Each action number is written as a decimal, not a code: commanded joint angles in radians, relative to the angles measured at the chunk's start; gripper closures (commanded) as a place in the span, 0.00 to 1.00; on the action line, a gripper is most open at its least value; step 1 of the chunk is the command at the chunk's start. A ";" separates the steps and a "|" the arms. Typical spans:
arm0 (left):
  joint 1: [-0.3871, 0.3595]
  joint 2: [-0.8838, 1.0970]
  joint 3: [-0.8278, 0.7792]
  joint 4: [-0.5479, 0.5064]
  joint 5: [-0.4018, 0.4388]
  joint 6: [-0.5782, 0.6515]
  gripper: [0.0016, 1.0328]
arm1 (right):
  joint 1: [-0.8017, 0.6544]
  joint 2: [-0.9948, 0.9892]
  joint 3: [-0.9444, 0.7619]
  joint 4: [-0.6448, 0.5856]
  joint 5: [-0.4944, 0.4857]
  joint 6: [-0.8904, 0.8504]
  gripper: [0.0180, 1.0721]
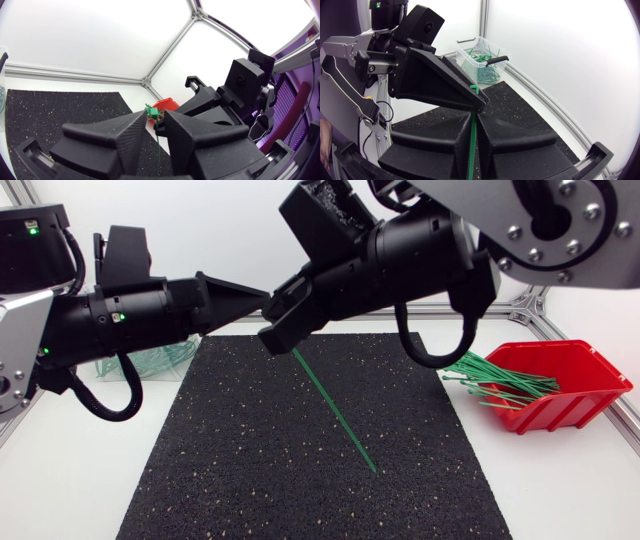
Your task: Take a green cable tie from the red box, thread the tail through the head to close it, then place it in the transparent bin on the left.
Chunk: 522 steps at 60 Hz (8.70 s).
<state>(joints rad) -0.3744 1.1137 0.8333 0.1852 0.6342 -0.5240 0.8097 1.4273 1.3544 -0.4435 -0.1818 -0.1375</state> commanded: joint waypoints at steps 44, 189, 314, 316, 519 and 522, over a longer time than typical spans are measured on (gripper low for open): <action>0.095 0.023 -0.003 -0.010 0.167 0.070 0.96 | -0.086 -0.041 -0.051 -0.032 -0.087 -0.031 0.47; 0.106 0.064 -0.105 0.184 0.458 0.203 0.36 | -0.234 -0.021 -0.207 0.114 -0.703 -0.013 0.95; 0.048 0.098 -0.117 0.275 0.458 0.101 0.81 | -0.280 -0.008 -0.267 0.223 -0.782 0.085 0.95; 0.048 0.098 -0.117 0.275 0.456 0.101 0.81 | -0.282 -0.010 -0.268 0.223 -0.782 0.085 0.95; 0.141 0.167 -0.022 0.034 0.504 0.354 0.97 | -0.221 -0.038 -0.279 -0.081 -0.281 -0.389 0.16; 0.158 0.199 0.000 0.013 0.504 0.394 0.97 | -0.199 -0.031 -0.284 -0.081 -0.212 -0.409 0.12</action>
<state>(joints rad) -0.2379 1.2667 0.7864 0.2188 1.1255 -0.2039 0.5854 1.3785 1.0908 -0.5140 -0.4484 -0.4877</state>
